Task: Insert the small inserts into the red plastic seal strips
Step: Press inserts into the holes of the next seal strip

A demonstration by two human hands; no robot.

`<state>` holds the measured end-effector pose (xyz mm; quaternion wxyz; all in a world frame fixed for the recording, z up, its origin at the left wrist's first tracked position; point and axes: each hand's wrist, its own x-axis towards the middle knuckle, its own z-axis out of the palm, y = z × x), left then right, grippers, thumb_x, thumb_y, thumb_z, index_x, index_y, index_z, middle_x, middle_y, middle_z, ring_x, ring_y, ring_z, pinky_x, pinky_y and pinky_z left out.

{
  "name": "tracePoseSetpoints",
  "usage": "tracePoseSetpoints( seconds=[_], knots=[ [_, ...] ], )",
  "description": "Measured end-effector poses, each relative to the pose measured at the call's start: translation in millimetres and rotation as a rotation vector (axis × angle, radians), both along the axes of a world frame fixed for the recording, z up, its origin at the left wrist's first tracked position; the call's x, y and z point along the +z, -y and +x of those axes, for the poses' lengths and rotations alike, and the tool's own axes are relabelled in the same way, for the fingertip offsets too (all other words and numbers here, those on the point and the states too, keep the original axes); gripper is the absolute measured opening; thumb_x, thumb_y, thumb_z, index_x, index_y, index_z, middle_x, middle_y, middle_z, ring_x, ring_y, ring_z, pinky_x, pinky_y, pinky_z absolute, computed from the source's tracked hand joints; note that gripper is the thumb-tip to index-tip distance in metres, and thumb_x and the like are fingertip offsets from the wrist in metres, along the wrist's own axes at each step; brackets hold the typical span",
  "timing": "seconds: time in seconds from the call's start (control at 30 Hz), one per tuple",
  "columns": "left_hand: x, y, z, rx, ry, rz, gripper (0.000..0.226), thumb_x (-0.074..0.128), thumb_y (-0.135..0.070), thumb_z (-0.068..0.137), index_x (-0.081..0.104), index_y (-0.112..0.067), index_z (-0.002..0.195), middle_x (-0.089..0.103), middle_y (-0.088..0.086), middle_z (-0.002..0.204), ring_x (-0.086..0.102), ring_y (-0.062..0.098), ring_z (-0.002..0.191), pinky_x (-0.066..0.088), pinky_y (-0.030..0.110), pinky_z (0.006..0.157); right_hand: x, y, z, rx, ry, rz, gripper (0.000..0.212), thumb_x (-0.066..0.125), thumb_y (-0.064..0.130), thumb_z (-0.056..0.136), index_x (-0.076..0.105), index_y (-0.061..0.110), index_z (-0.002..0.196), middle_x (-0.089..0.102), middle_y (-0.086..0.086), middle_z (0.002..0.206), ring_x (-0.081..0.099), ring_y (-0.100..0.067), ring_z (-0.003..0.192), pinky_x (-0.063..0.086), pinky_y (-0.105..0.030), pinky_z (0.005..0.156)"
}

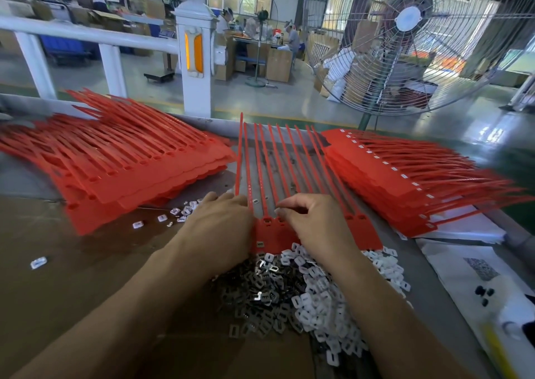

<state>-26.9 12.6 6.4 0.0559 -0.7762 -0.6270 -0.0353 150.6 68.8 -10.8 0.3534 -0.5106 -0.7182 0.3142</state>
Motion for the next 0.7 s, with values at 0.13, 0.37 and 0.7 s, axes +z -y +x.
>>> tracePoseSetpoints(
  seconds=[0.13,0.37,0.7],
  knots=[
    [7.4,-0.9,-9.6,-0.035,0.082,-0.049,0.031,0.045,-0.029,0.096,0.069,-0.032,0.116,0.061,-0.012,0.110,0.053,0.012,0.114,0.038,0.039,0.102,-1.0,-3.0,-1.3,0.008,0.062,0.048,0.010,0.070,0.021,0.098,0.079,0.025,0.096,0.071,0.019,0.085,0.063,0.014,0.083,0.045,-0.002,0.062],
    [2.6,0.4,-4.7,-0.060,0.032,0.002,0.028,0.045,-0.029,0.096,0.068,-0.031,0.111,0.056,-0.012,0.109,0.050,0.014,0.108,0.036,0.033,0.093,0.1,-2.8,-7.5,0.028,0.094,0.114,0.016,0.069,0.018,0.098,0.081,0.023,0.107,0.077,0.014,0.098,0.067,0.008,0.089,0.051,-0.006,0.074],
    [-6.2,-4.1,-13.3,0.023,0.302,0.033,0.028,0.053,-0.029,0.093,0.070,-0.035,0.114,0.059,-0.010,0.116,0.055,0.017,0.116,0.044,0.039,0.099,-6.2,-5.5,-12.4,0.059,0.183,0.091,0.015,0.071,0.019,0.098,0.078,0.028,0.108,0.075,0.015,0.105,0.065,0.010,0.093,0.046,0.000,0.073]
  ],
)
